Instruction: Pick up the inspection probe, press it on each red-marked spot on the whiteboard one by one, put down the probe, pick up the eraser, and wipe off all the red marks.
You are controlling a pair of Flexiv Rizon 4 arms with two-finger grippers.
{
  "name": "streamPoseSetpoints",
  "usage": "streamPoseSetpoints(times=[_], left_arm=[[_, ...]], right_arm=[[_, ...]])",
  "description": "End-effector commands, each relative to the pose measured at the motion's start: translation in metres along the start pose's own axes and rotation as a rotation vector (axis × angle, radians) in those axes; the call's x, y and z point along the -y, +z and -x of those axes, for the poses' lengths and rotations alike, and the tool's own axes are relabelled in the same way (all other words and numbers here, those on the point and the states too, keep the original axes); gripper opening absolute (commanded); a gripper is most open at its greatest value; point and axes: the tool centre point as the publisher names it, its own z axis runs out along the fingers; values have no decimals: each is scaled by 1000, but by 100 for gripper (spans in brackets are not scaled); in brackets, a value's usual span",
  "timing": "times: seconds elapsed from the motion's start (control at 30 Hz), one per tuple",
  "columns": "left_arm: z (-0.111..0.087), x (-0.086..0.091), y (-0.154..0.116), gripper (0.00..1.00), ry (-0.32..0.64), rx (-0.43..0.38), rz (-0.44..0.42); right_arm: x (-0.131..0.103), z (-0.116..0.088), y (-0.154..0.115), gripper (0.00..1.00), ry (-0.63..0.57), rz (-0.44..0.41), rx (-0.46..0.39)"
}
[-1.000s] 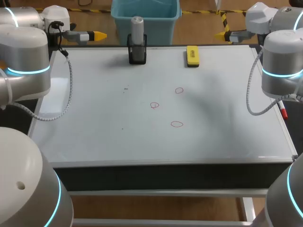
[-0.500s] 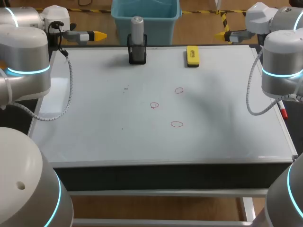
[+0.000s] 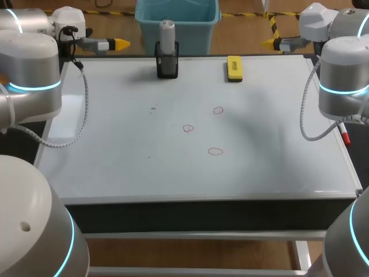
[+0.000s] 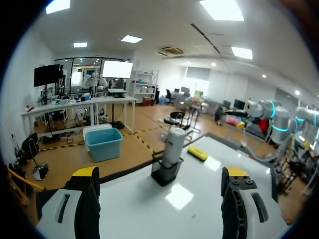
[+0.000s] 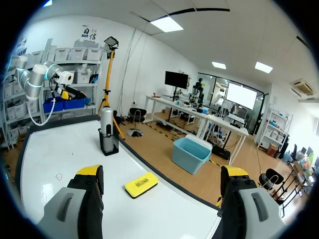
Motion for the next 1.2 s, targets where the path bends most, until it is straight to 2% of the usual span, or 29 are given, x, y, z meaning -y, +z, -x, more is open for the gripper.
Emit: streamPoseSetpoints(times=[0.03,0.17,0.4,0.57,0.83,0.93,1.2], left_arm=[[6,-3,21,100,48,-48,29],[6,-5,38,100,112,-133,33],[6,-10,66,100,235,-333,-8],[9,-15,87,100,258,-437,-51],[5,-15,118,100,278,-541,-102],[4,-12,127,100,279,-583,-146],[-3,-9,159,100,282,-653,-186]], right_arm=[[0,1,0,100,0,-1,-1],[0,1,0,100,0,-1,-1],[0,1,0,100,0,-1,-1],[0,1,0,100,0,-1,-1],[0,1,0,100,0,-1,-1],[0,1,0,100,0,-1,-1],[0,1,0,100,0,-1,-1]])
